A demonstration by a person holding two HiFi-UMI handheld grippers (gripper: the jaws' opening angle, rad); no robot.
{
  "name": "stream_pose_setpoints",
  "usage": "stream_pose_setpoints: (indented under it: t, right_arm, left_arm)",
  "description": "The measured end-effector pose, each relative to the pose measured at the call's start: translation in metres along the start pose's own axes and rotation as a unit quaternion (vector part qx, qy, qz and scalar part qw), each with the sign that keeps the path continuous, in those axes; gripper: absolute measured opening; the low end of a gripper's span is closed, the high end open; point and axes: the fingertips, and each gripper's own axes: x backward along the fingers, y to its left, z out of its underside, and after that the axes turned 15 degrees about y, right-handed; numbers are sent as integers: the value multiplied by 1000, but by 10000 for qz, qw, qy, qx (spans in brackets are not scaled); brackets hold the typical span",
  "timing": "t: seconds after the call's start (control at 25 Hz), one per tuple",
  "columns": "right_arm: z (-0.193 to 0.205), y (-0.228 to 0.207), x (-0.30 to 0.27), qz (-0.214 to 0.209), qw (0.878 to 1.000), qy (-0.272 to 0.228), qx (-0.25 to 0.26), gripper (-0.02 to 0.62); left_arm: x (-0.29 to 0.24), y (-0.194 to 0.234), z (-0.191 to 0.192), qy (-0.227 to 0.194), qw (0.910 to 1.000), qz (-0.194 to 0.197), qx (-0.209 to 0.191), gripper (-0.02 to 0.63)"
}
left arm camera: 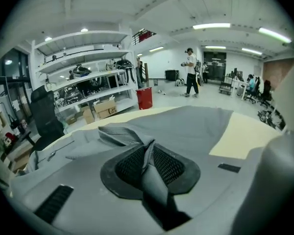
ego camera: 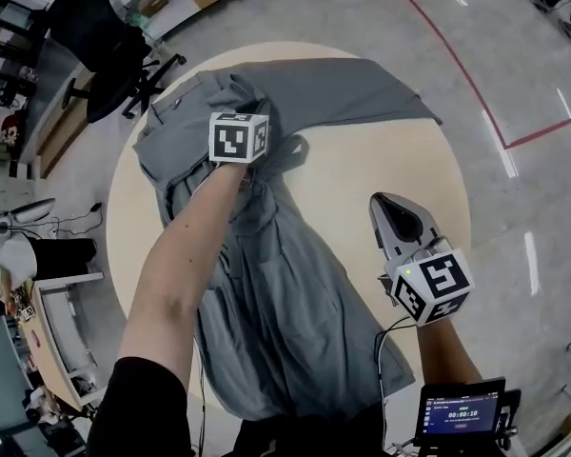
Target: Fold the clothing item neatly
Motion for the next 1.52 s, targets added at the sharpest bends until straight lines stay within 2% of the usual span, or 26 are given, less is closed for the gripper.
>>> stream_pose_setpoints:
  t: [0.04,0.12,0.2,0.28,0.32,0.4,0.48,0.56,0.6,0.68,0.84,0.96,1.08,1.16,1.24,1.28,1.52]
  right_arm:
    - [1,-1,1,-11,10000,-18,-13,9]
    - [2,-3,3,-17,10000,-43,-54,9]
    - [3,-6,5,-31,10000,-37,-81,9]
    - [6,-6,6,-43,9999,-30,-95,9]
    - [8,-6,6,-45,9999,-29,-104,9]
    - [10,-8,6,-49,9999,-36,-136,9]
    - [-1,-16,9,-74,9998,-79,-164,9]
    - [-15,-34,13,-74,9997,-90,-204,9]
    - [-20,-43,15,-42,9997,-54,-217,9]
    - [-24,-51,21,60,9998,44,-190,9]
    - [-32,-47,58,351,9989,119,-280,9]
    - [-38,-41,95,489,9976,158,-454,9]
    - [-43,-38,116,442,9969,167,-626,9]
    - [-45,-45,123,508,9965,191,-643,11]
    - [-47,-65,128,705,9958,257,-518,11]
    - [-48,-80,129,812,9953,304,-431,11]
    - [-57,-174,103,980,9932,619,147,30]
  left_arm:
    - [-2,-4,3,87,9999,55,-120,47]
    - [-6,-14,3,258,9985,253,-414,123]
    - [-8,-30,-1,422,9944,419,-876,165]
    - [-9,-46,-7,473,9896,529,-1254,184]
    - [-6,-50,-10,411,9896,577,-1255,187]
    - [7,-52,-18,114,9935,665,-913,187]
    - [49,-50,-26,-549,9942,909,-165,187]
    - [120,-50,-23,-1425,9803,1215,630,186]
    - [153,-52,-15,-1708,9737,1267,818,186]
    - [206,-56,11,-1990,9673,1223,988,186]
    - [307,-80,76,-2194,9638,970,1161,185]
    - [354,-119,102,-2458,9556,1107,1192,158]
    - [370,-146,107,-2716,9458,1247,1270,111]
    - [372,-163,104,-2733,9427,1346,1360,62]
    - [368,-183,93,-2655,9438,1405,1378,40]
    - [364,-193,85,-2606,9450,1416,1378,8]
    - [300,-236,19,-2323,9511,1475,1406,2]
